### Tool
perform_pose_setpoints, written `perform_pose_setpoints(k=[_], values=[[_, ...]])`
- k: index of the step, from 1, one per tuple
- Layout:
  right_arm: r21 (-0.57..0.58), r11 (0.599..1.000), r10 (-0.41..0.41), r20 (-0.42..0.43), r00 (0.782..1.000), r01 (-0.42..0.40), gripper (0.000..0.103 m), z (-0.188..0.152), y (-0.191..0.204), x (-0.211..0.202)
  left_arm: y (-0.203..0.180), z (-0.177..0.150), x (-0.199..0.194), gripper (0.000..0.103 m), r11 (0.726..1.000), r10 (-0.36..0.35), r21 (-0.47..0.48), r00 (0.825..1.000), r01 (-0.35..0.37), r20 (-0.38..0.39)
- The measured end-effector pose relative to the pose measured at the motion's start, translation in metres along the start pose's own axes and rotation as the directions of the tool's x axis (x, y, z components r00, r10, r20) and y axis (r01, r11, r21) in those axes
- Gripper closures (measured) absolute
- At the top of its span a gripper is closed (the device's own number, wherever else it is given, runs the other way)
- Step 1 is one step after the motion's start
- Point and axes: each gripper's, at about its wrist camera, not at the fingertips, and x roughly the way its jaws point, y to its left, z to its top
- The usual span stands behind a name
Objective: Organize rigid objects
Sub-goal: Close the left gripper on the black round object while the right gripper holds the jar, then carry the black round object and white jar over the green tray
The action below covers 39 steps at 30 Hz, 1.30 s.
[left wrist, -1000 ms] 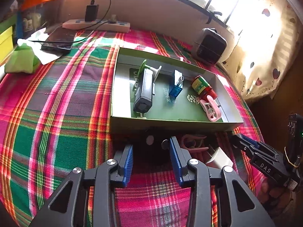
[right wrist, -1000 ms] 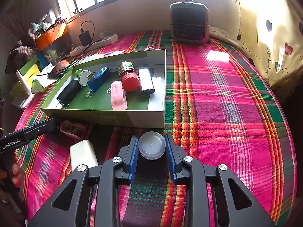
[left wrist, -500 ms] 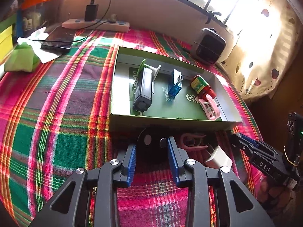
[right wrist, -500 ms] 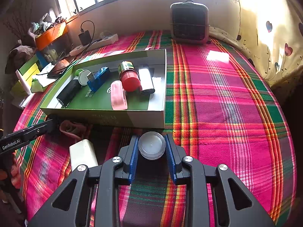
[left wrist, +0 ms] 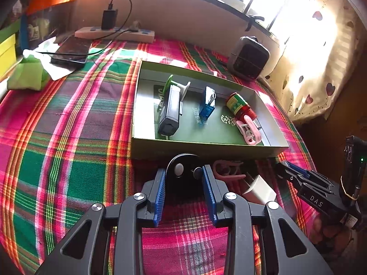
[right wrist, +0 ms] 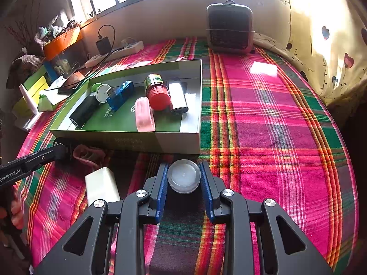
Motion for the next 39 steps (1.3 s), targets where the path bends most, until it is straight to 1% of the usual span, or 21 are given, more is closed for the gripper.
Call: perform_pose_setpoints(k=[12,20,25,30,39], values=[[-0.001,1.0,0.007,0.019,1.0,-0.007,0.074,0.0,0.003,-0.011,-0.008,0.001,-0.014,0.073,1.0,-0.007,0.017,1.0,0.007,0.03],[-0.007,1.0,0.017,0.048,0.999,-0.016,0.074,0.006,0.006,-0.024,-0.013,0.007,-0.025,0.073,0.999,-0.036,0.029,0.998,0.035,0.045],[-0.015,1.0,0.024,0.073,0.997,-0.023,0.074,0.014,0.008,-0.031,-0.017,0.016,-0.028,0.073,0.998,-0.065,0.028,0.997,0.064,0.049],[-0.02,1.0,0.021,0.088,0.996,-0.019,0.074,0.027,0.008,-0.033,-0.022,0.026,-0.025,0.073,0.997,-0.07,0.049,0.996,0.067,0.056],[-0.017,1.0,0.022,0.095,0.995,-0.02,0.074,0.054,0.004,-0.02,-0.028,0.043,-0.007,0.073,0.994,-0.094,0.059,0.995,0.092,0.034]])
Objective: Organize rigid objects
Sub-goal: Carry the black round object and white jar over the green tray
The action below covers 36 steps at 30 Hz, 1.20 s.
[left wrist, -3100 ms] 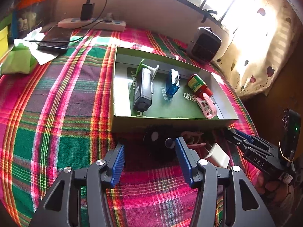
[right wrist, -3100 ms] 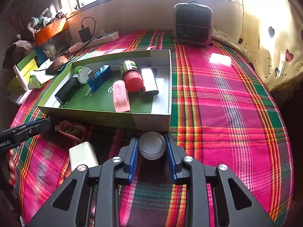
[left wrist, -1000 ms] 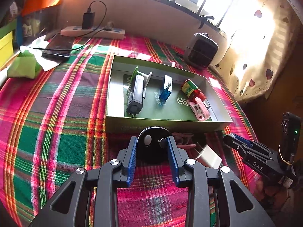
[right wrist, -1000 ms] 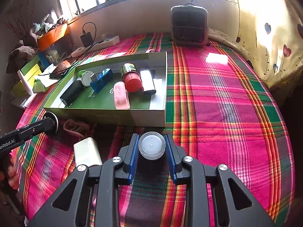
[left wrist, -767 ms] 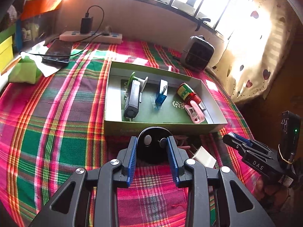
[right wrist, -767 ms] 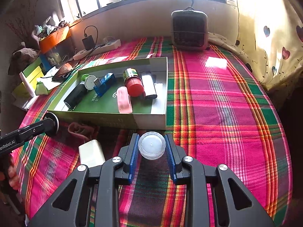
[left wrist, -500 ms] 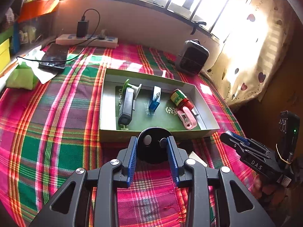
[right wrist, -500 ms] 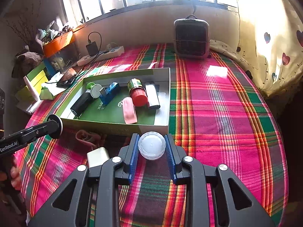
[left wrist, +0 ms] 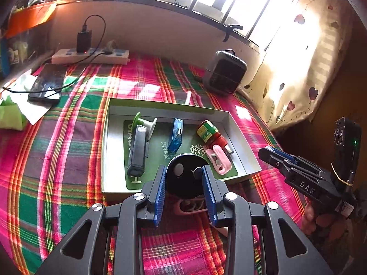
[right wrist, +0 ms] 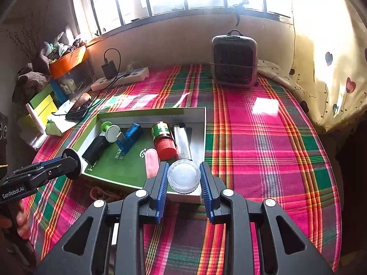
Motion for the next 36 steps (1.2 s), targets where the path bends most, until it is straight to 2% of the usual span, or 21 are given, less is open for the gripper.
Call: perform_pose_setpoints(k=[17,36], values=[[-0.059,0.998,-0.024,-0.021,1.0,0.022,0.074,0.047,0.004,0.061,0.001,0.016,0.042,0.073,1.0,-0.006,0.012,0.999,0.007,-0.052],[-0.092,0.995,-0.035,-0.069,0.997,0.029,0.074,0.054,0.007,0.099,0.007,0.019,0.067,0.073,1.0,0.013,0.01,0.996,-0.012,-0.089]])
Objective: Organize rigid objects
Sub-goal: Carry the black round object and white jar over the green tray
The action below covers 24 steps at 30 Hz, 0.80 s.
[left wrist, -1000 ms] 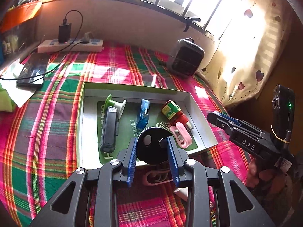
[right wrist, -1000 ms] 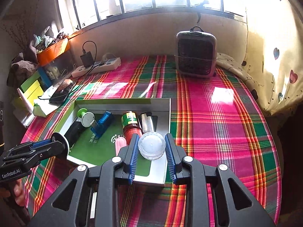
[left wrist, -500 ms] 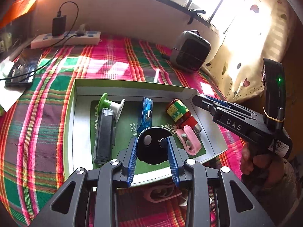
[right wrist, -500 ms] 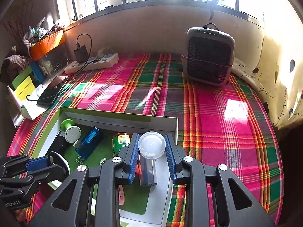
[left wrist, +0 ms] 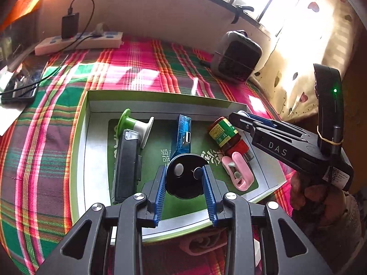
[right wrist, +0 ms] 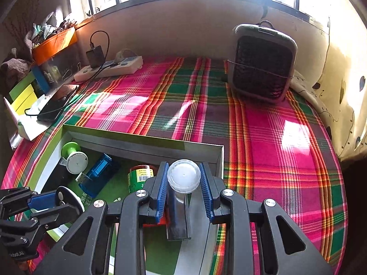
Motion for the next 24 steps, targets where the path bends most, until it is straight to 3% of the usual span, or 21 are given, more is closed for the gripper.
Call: perform_pose_setpoints(k=[24], values=[[-0.004,1.0,0.011,0.003,1.0,-0.011,0.074,-0.0022,-0.0003,0.0047,-0.0002,0.0007,0.0098,0.073,1.0,0.01,0.002,1.0,-0.01,-0.023]])
